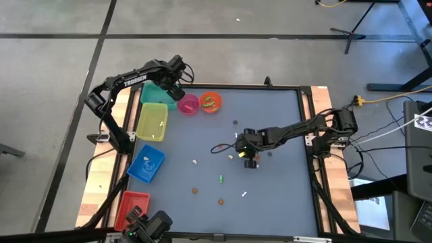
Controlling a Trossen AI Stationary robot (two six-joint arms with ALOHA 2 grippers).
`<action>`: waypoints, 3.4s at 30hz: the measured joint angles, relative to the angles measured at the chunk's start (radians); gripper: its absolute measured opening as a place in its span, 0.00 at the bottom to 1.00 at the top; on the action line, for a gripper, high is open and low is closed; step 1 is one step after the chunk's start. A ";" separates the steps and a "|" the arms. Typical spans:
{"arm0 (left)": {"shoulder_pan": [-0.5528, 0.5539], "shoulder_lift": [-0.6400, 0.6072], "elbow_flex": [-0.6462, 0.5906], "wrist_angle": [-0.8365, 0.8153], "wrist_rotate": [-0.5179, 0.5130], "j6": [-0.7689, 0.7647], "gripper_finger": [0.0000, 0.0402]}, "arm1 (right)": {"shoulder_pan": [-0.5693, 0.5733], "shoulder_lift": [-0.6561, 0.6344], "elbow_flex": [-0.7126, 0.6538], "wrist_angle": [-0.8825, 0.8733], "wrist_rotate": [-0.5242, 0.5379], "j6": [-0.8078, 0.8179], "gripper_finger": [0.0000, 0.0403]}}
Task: Sort Halloween decoration
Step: Put the purple witch hat toy into the pink bin
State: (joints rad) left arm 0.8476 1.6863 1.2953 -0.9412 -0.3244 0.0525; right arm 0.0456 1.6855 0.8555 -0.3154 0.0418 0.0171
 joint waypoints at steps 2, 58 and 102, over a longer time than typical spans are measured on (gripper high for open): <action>0.000 0.000 0.000 0.000 0.000 0.000 0.44 | 0.000 0.000 0.000 0.000 0.000 0.000 0.09; -0.538 -0.439 0.000 -0.169 0.108 -0.534 0.44 | -0.081 0.000 0.325 0.203 -0.023 -0.235 0.05; -1.158 -0.415 0.000 -0.130 -0.249 -0.810 0.44 | -0.336 0.513 0.696 0.749 -0.075 -0.258 0.05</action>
State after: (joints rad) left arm -0.3099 1.2714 1.2949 -1.0710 -0.5730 -0.7573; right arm -0.2903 2.1984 1.5515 0.4334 -0.0334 -0.2405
